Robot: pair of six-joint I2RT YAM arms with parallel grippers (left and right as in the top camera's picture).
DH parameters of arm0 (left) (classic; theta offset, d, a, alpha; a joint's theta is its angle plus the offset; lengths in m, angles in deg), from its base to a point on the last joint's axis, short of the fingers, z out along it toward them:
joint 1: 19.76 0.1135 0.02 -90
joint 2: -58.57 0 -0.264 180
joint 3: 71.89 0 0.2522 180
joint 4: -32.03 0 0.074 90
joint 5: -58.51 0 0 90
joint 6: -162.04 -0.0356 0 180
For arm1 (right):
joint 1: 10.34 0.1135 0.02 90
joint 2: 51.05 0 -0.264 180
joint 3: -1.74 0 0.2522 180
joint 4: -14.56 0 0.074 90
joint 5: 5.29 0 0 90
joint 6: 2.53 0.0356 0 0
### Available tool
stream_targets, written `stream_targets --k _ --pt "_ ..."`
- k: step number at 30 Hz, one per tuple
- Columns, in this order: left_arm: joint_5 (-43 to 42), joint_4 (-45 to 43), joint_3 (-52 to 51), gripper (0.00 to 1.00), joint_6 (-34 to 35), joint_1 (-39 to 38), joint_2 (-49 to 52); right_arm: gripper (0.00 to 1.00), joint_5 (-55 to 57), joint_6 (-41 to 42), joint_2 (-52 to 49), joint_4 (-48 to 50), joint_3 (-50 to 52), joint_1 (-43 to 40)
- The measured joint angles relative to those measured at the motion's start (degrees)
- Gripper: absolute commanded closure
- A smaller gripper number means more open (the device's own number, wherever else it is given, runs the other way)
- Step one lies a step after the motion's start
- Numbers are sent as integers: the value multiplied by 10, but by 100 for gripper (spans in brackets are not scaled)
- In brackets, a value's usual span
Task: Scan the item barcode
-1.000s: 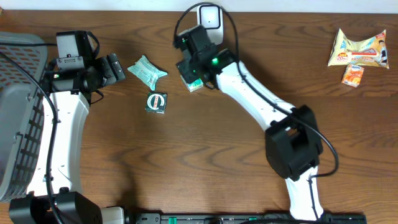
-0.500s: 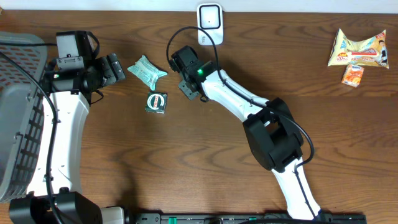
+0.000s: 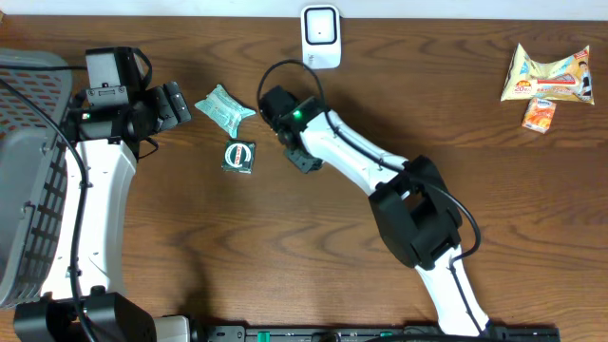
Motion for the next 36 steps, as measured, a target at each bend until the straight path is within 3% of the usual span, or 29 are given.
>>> stream_targets --k 3,9,12,17,28,29,32,36 --pt "0 0 0 2 0 0 0 28 10 -1 15 20 0 16" --pt "0 0 0 2 0 0 0 27 17 -3 33 22 0 33" --pt "0 0 0 2 0 0 0 28 19 -3 33 5 1 30" --pt "0 0 0 2 0 0 0 44 20 17 33 7 3 22" --pt "0 0 0 2 0 0 0 44 23 40 33 73 84 8" --pt "0 0 0 3 0 0 0 46 26 41 33 82 94 8" --pt "0 0 0 2 0 0 0 66 30 41 39 97 109 9" --pt "0 0 0 2 0 0 0 82 47 49 40 105 113 8"
